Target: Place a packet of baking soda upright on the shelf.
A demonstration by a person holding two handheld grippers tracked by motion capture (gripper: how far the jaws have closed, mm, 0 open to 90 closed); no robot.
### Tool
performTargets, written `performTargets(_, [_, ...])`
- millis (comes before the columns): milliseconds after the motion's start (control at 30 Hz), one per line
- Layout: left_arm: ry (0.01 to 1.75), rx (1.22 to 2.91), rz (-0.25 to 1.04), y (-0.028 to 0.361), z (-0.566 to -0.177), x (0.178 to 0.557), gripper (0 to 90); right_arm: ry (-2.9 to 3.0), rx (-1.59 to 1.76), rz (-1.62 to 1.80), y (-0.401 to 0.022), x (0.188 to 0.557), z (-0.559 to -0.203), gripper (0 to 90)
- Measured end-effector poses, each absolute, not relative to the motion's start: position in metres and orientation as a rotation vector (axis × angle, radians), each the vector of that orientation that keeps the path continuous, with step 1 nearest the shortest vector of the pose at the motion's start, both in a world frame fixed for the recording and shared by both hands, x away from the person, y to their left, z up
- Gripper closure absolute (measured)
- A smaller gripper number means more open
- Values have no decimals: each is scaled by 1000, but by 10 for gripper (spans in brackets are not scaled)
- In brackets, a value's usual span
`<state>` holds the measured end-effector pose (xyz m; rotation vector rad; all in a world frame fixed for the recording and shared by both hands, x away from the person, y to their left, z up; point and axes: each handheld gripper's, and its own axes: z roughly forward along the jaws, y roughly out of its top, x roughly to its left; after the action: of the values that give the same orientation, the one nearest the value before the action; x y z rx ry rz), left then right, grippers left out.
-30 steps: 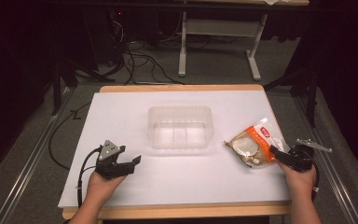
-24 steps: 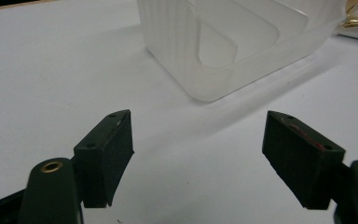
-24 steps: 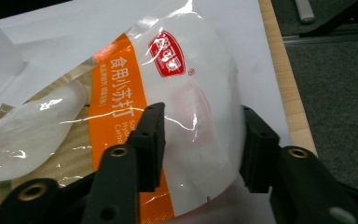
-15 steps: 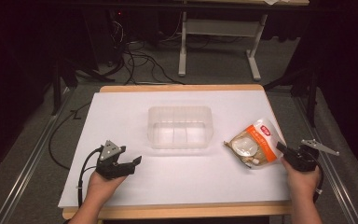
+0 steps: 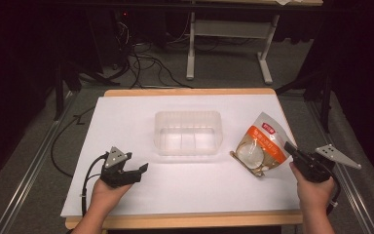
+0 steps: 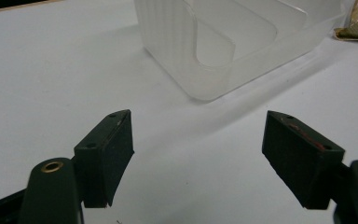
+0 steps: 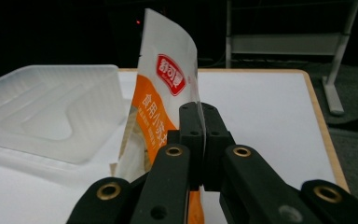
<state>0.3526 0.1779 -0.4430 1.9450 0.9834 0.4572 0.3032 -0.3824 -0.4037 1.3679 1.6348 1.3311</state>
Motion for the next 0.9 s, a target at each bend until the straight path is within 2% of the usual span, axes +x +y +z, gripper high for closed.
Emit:
performTargets(633, [979, 1952, 464, 178, -443, 352, 250, 1549, 1226, 1310, -341, 313, -368, 900])
performTargets(900, [976, 1954, 462, 177, -443, 352, 251, 1467, 1283, 1307, -351, 317, -372, 900])
